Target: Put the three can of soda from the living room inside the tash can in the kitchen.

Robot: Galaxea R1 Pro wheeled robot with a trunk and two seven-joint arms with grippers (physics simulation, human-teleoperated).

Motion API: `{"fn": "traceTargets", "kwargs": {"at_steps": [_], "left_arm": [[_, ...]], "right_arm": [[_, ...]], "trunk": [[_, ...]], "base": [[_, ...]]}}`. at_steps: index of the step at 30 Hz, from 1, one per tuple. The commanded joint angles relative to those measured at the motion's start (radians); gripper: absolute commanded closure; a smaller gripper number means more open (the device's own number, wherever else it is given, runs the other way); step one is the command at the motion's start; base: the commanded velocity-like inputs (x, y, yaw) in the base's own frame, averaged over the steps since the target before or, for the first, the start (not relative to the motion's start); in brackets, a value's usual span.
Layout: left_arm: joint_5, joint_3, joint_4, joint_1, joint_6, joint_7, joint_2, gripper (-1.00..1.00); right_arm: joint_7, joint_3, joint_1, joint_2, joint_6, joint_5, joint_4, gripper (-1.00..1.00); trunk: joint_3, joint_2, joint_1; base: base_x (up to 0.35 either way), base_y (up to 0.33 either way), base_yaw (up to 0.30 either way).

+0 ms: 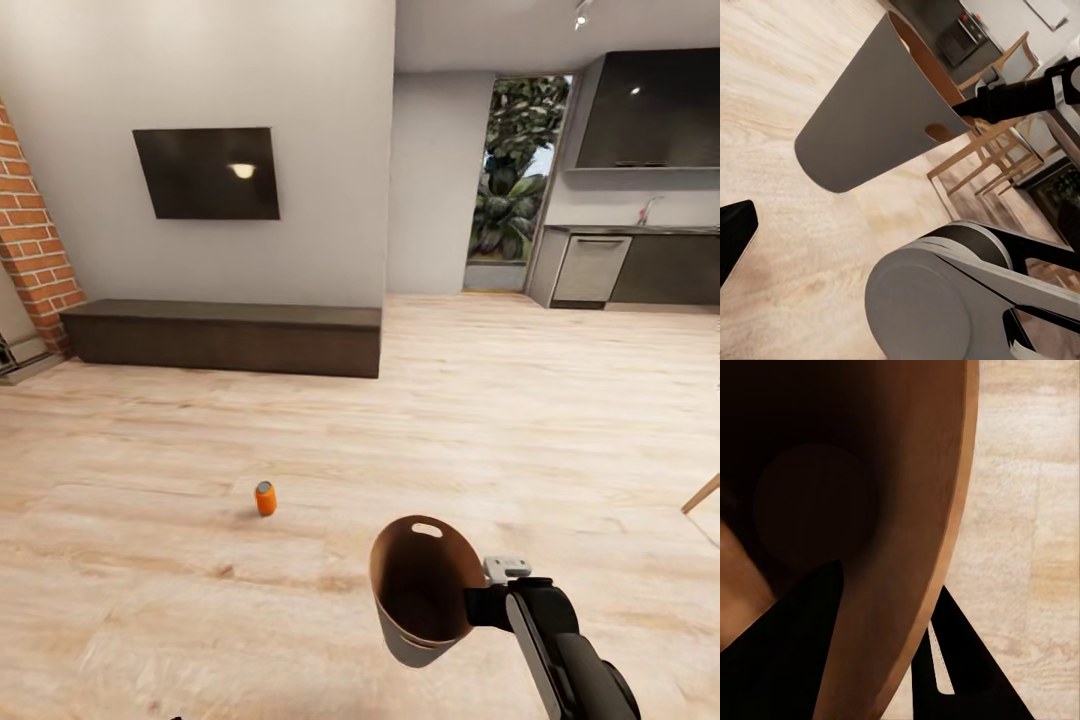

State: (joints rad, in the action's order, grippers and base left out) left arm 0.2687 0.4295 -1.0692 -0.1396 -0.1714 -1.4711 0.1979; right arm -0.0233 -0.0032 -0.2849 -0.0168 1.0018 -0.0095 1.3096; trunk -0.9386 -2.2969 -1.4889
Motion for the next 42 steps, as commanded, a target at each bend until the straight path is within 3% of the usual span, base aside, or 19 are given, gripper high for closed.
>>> {"fn": "traceTargets", "kwargs": {"at_steps": [1, 16, 42], "left_arm": [[0.0, 0.0, 0.0, 0.0, 0.0, 0.0, 0.0, -1.0], [0.0, 0.0, 0.0, 0.0, 0.0, 0.0, 0.0, -1.0], [0.0, 0.0, 0.001, 0.0, -0.001, 0.0, 0.001, -1.0]], "right_arm": [[0.0, 0.001, 0.0, 0.0, 0.0, -0.009, 0.0, 1.0], [0.0, 0.002, 0.0, 0.0, 0.0, -0.009, 0.0, 1.0], [0.0, 0.002, 0.0, 0.0, 0.0, -0.009, 0.0, 1.0]], "trunk": [[0.0, 0.0, 0.0], [0.0, 0.0, 0.0], [0.0, 0.0, 0.0]], "base": [[0.345, 0.0, -0.131], [0.345, 0.0, -0.013], [0.345, 0.008, 0.086]]}}
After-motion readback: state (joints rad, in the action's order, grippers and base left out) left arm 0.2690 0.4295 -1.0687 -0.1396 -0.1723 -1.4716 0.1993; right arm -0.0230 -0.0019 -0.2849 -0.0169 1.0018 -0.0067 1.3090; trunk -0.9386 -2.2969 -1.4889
